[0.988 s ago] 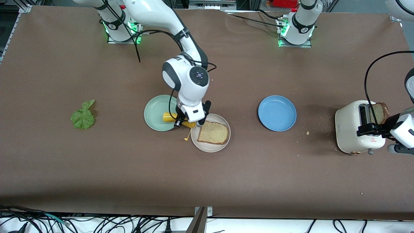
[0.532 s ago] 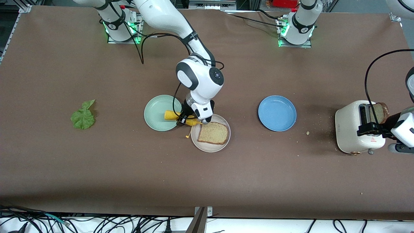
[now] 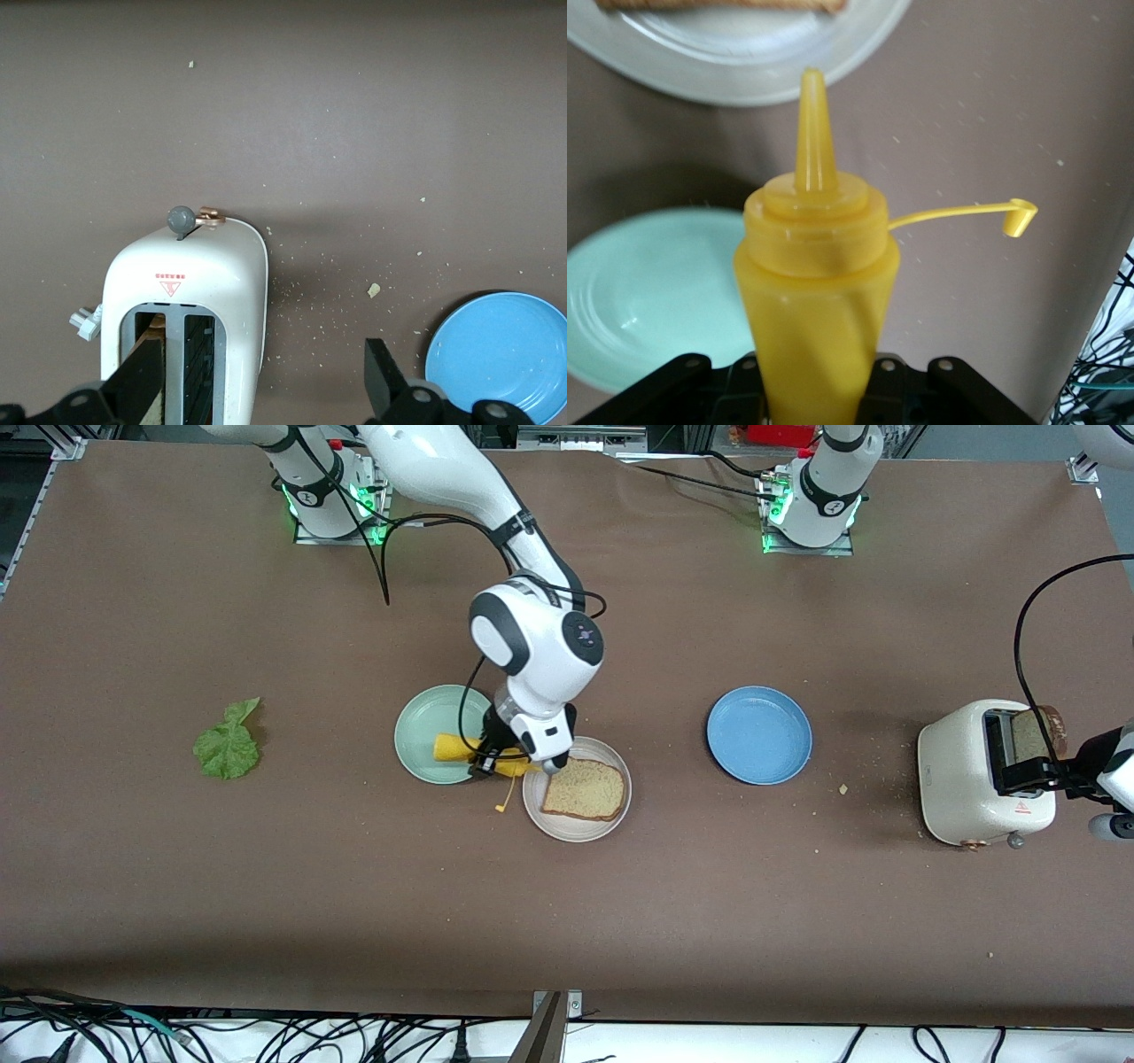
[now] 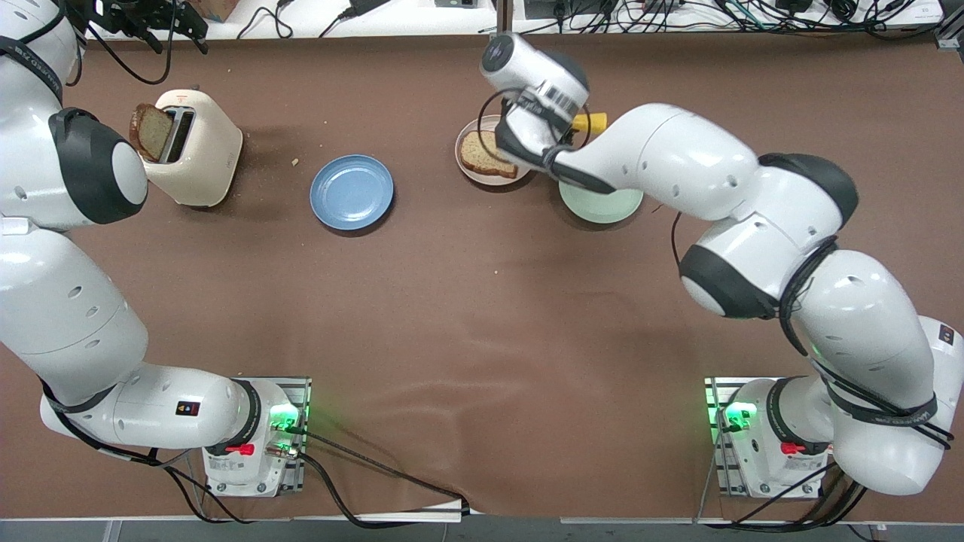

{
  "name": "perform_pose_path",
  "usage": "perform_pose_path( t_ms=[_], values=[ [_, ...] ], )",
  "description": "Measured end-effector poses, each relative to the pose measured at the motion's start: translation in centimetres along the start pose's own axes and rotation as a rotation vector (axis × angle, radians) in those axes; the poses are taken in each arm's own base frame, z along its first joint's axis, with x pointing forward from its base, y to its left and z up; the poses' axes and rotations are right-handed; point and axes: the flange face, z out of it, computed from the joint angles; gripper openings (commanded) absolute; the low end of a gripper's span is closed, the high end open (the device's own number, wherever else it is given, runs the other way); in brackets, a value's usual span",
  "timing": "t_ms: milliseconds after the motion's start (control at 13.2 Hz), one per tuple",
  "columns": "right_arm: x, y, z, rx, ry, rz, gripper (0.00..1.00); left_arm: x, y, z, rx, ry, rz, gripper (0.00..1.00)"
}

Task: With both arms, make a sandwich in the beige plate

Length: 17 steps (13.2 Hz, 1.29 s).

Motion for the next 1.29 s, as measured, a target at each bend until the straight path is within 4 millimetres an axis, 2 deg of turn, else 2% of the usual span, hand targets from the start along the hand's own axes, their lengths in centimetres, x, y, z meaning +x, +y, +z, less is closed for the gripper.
perform_pose_path(
  t_ms=[152, 304, 456, 608, 760, 988, 1140, 1292],
  values=[
    [-5.1, 4.4, -0.8, 0.078, 0.062, -0.016, 0.00, 0.1, 0.3, 0.0, -0.002, 0.000, 0.004, 1.00],
    [-11.3, 8.3, -0.2, 0.159, 0.138, -0.024, 0.00, 0.2, 1.1, 0.2, -0.005, -0.002, 0.017, 1.00],
    [-18.0, 11.2, 1.8, 0.232, 0.251, -0.020, 0.00, 0.4, 1.7, 0.4, -0.006, -0.005, 0.026, 1.00],
    [-24.6, 13.0, 4.8, 0.304, 0.386, -0.023, 0.00, 0.3, 1.4, 0.4, -0.006, -0.005, 0.022, 1.00],
    [-30.3, 13.4, 8.8, 0.381, 0.545, -0.020, 0.00, 0.3, 1.4, 0.4, -0.006, -0.008, 0.021, 1.00],
    [-36.7, 12.5, 15.4, 0.434, 0.799, -0.001, 0.00, 0.2, 1.2, 0.4, -0.005, -0.009, 0.018, 1.00],
    [-39.2, 10.0, 19.9, 0.439, 0.983, 0.055, 0.00, 0.2, 1.3, 0.6, -0.006, -0.014, 0.019, 1.00],
    [-40.2, 6.3, 23.9, 0.429, 1.133, 0.130, 0.00, 0.2, 1.5, 1.3, -0.008, -0.027, 0.021, 1.00]
  ],
)
